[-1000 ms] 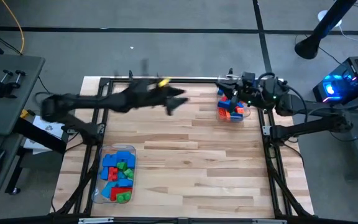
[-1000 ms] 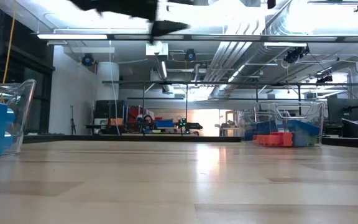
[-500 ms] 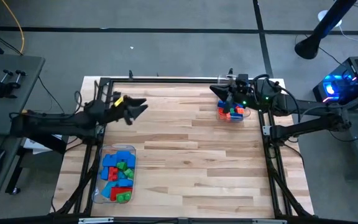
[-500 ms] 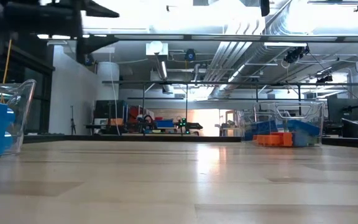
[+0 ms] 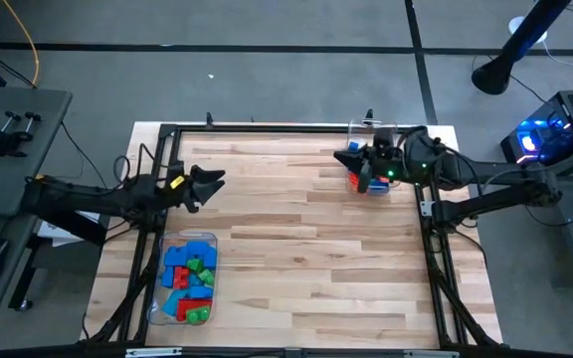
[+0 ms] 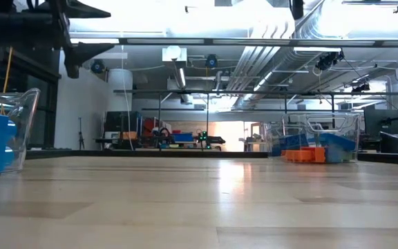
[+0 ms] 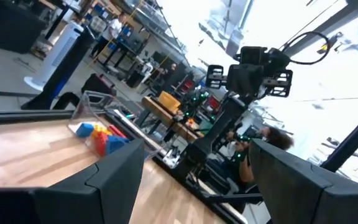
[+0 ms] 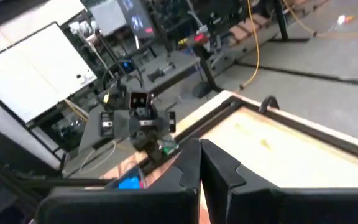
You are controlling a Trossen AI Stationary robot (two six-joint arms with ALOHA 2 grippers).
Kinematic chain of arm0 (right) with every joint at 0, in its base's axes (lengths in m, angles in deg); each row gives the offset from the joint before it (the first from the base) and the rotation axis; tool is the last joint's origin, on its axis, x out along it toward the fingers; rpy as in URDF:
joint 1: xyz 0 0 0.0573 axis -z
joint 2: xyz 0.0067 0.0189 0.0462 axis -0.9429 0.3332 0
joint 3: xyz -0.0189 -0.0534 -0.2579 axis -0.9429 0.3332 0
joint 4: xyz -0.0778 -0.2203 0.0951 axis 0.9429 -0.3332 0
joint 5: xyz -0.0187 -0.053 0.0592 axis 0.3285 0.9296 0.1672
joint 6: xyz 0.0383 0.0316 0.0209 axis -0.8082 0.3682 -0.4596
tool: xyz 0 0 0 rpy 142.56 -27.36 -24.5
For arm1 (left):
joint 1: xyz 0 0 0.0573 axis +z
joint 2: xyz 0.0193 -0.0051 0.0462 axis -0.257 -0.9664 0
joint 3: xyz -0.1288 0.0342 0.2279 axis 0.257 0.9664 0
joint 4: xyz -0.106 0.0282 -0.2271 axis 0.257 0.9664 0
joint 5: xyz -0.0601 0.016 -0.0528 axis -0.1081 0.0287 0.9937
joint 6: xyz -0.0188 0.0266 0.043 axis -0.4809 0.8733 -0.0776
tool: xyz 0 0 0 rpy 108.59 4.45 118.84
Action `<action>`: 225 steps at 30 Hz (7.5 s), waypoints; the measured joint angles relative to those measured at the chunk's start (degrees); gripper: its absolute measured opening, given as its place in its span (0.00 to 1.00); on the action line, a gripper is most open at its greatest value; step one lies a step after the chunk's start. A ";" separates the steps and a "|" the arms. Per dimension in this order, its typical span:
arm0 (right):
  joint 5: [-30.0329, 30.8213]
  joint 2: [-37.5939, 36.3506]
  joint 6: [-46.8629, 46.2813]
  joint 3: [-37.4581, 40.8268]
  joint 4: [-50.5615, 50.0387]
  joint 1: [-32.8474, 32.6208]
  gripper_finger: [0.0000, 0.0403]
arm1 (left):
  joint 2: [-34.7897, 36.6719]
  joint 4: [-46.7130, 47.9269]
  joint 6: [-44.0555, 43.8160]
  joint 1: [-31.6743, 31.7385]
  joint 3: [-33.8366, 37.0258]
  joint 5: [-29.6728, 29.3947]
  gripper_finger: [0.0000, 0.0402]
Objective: Sort blocks by size
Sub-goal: Return to Home Position
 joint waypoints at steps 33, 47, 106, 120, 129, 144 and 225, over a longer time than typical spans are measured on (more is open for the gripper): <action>11.17 -18.07 -3.19 8.33 -16.26 -20.90 0.00 | 2.10 3.21 -0.57 -0.57 7.12 1.30 0.68; -11.62 -20.67 -1.86 48.02 51.53 0.47 0.00 | 3.37 4.27 -0.46 -0.57 7.10 1.26 0.68; -22.03 -21.05 0.81 54.49 20.28 5.56 0.00 | 27.39 27.67 -0.44 -0.27 7.08 1.72 0.68; -22.03 -21.07 0.87 54.49 20.25 5.58 0.01 | 27.39 27.56 17.32 -0.26 7.08 2.19 0.68; -22.03 -21.07 0.88 54.49 20.23 5.58 0.01 | 27.39 26.91 43.33 -0.24 7.08 16.98 0.68; -22.03 -21.07 0.96 54.47 20.06 5.58 0.01 | 27.36 30.12 40.47 -0.22 7.08 18.75 0.68; -19.06 -57.09 27.67 54.34 0.89 0.27 0.01 | 26.97 30.18 39.58 -0.22 7.08 18.70 0.68</action>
